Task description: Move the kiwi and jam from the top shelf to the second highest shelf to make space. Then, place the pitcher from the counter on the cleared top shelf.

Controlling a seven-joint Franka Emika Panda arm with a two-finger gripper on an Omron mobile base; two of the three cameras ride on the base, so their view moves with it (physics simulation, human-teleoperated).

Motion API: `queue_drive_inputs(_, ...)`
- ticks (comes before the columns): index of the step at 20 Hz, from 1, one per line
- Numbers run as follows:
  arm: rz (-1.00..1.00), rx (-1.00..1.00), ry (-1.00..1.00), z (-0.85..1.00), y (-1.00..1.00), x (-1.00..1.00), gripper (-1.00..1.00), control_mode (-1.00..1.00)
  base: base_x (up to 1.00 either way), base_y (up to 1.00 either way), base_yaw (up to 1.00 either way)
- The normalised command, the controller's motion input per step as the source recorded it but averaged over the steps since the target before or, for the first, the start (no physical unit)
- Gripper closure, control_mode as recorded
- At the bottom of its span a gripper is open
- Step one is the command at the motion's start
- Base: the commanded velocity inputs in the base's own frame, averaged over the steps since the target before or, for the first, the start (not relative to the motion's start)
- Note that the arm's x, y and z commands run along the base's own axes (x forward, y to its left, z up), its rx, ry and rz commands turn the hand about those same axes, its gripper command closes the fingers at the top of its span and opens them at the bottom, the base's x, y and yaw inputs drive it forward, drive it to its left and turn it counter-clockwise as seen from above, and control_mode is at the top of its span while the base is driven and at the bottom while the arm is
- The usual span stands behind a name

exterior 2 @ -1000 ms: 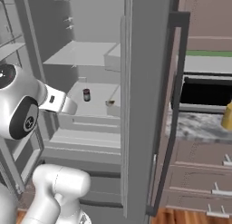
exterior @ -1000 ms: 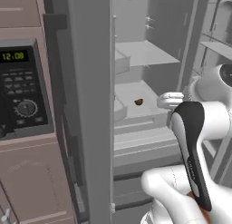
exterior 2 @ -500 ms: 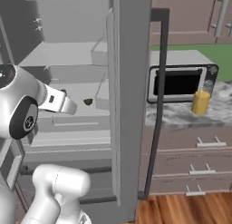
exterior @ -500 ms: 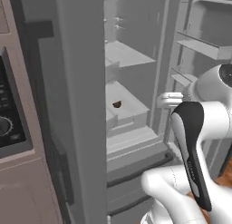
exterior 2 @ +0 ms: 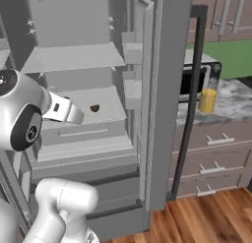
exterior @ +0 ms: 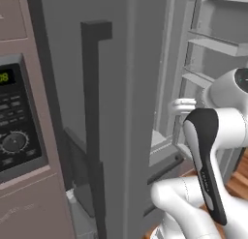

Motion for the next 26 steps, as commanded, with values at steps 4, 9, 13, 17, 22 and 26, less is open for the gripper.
queue_drive_inputs(4, 0.0, 0.0, 0.0, 0.0, 0.0, 0.0, -1.0, 1.0, -0.27, 0.08, -0.36)
queue_drive_inputs(9, 0.0, 0.0, 0.0, 0.0, 0.0, 0.0, -1.0, 1.0, -0.12, -0.24, -0.48)
queue_drive_inputs(13, 0.0, 0.0, 0.0, 0.0, 0.0, 0.0, -1.0, 1.0, -0.24, -0.44, -0.5)
queue_drive_inputs(17, 0.0, 0.0, 0.0, 0.0, 0.0, 0.0, -1.0, 1.0, -0.23, -0.49, -0.54)
queue_drive_inputs(22, 0.0, 0.0, 0.0, 0.0, 0.0, 0.0, -1.0, 1.0, -0.09, -0.54, -0.61)
queue_drive_inputs(26, 0.0, 0.0, 0.0, 0.0, 0.0, 0.0, -1.0, 1.0, 0.0, -0.44, -0.64)
